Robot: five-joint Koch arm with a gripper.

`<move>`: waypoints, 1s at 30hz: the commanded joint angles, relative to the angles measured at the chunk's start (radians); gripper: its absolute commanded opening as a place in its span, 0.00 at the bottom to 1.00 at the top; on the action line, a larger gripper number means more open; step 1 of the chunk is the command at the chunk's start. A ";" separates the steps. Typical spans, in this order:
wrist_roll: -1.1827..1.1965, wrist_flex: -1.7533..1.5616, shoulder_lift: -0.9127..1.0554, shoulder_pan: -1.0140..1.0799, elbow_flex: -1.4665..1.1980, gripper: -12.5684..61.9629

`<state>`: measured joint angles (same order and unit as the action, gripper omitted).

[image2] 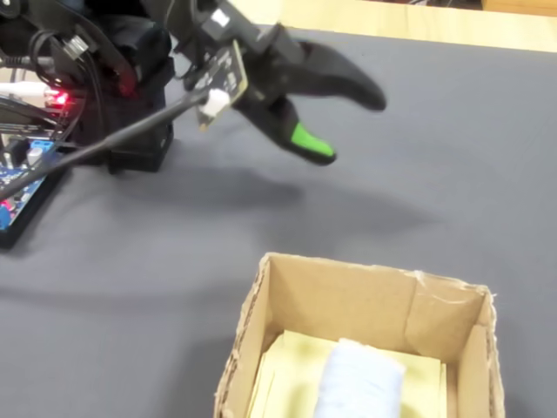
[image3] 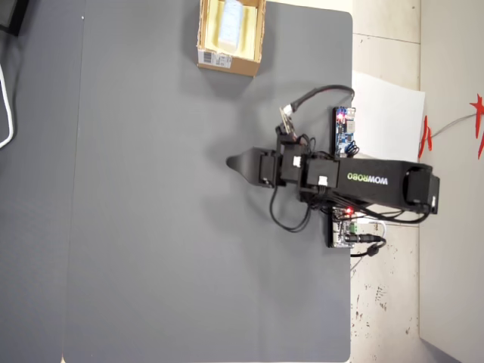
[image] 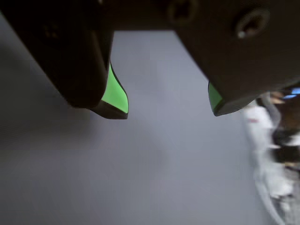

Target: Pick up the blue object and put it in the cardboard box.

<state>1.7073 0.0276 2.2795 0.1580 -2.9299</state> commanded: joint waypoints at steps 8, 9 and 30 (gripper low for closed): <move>-0.086 -0.071 0.087 -0.129 -0.104 0.63; -0.086 -0.071 0.087 -0.137 -0.124 0.63; -0.089 0.029 0.089 -0.129 -0.189 0.63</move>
<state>1.6199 -0.0614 2.2795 0.0307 -3.0787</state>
